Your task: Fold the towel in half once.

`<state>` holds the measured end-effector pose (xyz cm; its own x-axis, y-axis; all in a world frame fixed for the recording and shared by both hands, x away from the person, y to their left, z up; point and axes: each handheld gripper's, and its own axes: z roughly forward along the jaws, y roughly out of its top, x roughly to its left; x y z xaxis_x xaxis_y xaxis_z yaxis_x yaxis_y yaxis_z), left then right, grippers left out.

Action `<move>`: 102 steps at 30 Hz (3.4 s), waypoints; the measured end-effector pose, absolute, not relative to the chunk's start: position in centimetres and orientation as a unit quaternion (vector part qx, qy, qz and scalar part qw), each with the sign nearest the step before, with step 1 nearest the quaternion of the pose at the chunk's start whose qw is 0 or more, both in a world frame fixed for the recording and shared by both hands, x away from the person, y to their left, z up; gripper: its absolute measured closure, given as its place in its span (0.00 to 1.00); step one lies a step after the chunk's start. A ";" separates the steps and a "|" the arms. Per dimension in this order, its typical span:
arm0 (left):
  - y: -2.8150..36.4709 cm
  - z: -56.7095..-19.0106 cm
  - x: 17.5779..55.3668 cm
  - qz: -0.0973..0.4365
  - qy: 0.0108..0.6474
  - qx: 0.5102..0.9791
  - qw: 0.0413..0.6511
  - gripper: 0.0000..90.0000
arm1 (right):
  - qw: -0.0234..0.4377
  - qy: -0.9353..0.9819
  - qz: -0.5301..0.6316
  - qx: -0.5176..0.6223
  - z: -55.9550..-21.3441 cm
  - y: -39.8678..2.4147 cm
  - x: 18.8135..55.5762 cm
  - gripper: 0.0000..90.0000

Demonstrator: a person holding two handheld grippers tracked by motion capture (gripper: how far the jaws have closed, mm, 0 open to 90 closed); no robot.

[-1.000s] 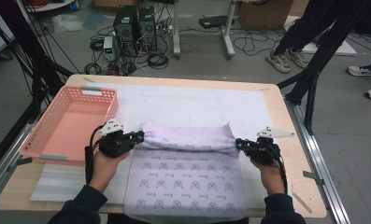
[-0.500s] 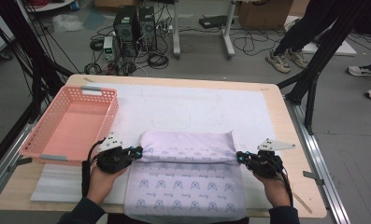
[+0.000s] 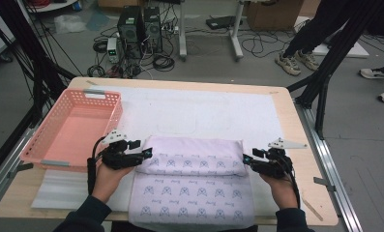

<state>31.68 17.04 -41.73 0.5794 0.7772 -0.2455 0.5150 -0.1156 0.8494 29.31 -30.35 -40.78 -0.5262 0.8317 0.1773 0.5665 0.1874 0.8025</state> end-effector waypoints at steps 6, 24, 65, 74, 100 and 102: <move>16.5 -42.7 33.6 0.131 0.463 0.745 0.462 0.41 | 0.148 0.760 0.404 0.487 -41.7 -29.2 32.1 0.52; 16.0 -41.9 32.0 0.168 0.404 0.759 0.483 0.95 | 0.130 0.764 0.437 0.456 -41.4 -29.8 31.3 0.97; 20.3 -42.3 25.6 0.089 0.408 0.747 0.518 0.51 | 0.104 0.770 0.452 0.438 -41.4 -32.4 23.0 0.70; 19.4 -42.2 28.3 0.107 0.411 0.736 0.527 0.50 | 0.119 0.771 0.402 0.480 -43.2 -30.5 27.5 0.70; 17.0 -45.2 31.9 0.137 0.420 0.788 0.429 0.47 | 0.171 0.785 0.370 0.468 -44.8 -29.5 29.7 0.56; 16.9 -45.2 31.8 0.140 0.414 0.792 0.427 0.53 | 0.173 0.786 0.371 0.464 -44.8 -29.5 29.7 0.58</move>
